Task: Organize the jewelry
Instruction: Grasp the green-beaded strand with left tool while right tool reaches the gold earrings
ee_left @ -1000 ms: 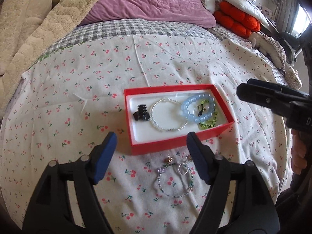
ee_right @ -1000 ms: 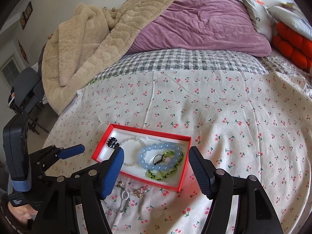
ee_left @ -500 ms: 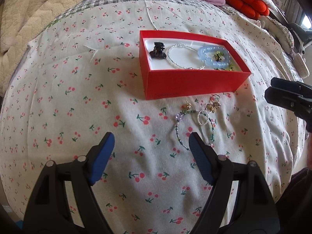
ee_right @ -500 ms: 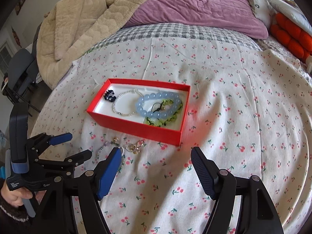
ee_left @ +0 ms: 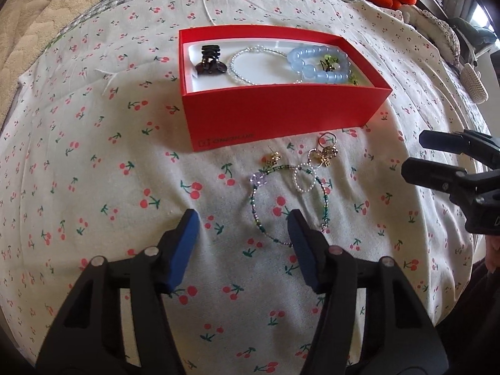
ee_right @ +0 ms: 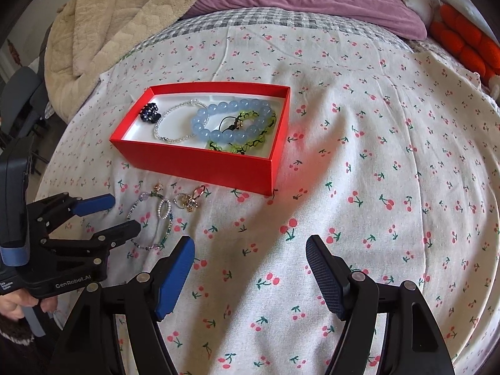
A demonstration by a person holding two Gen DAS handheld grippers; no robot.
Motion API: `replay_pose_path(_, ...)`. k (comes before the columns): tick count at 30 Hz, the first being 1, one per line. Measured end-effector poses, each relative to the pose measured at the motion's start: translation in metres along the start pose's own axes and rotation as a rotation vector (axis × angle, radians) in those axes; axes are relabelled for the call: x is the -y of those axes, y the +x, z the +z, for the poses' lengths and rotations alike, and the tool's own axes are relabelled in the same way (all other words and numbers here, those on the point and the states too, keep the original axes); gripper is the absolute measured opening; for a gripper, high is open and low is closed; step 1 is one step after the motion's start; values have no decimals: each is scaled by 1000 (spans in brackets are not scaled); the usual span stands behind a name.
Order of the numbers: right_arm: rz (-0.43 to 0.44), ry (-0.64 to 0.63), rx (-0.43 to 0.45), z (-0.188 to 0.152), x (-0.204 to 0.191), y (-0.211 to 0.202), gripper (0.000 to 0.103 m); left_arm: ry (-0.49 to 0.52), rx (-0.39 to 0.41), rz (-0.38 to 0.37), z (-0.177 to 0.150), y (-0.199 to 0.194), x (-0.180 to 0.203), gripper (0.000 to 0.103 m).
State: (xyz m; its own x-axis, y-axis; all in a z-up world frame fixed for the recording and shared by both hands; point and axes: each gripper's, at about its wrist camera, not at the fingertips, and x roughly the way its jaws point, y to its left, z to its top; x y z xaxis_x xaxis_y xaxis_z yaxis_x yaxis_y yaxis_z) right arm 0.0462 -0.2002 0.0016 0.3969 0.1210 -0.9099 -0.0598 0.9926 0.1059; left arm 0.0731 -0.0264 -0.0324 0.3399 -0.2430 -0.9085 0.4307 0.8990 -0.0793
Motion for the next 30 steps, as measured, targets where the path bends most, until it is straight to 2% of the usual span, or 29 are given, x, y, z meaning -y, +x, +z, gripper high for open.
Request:
replay_pose_path(1, -2, -2, -4, 0, 0, 2, 75, 5, -3, -1, 1, 2, 2, 53)
replay_pose_path(2, -3, -5, -9, 0, 0, 4, 75, 10, -11, -12, 1, 4, 4, 44)
replay_pose_path(5, -8, -15, -19, -1, 0, 10, 75, 32, -20, -8, 3, 8, 12, 37)
replay_pose_path(7, -11, -22, -26, -2, -2, 13, 75, 51, -21, -4, 3, 10, 16, 27)
replay_pose_path(9, -14, -29, -32, -2, -4, 15, 75, 53, -25, -6, 4, 10, 18, 11)
replay_pose_path(11, -16, -37, -37, -1, -6, 18, 75, 54, -30, -4, 4, 10, 19, 6)
replay_pose_path(20, -11, -58, -44, 4, -14, 26, 75, 11, -19, -19, -1, -8, -1, 4)
replay_pose_path(30, 1, -105, -42, 5, -36, 35, 75, -58, -5, 22, -9, -27, -37, 4)
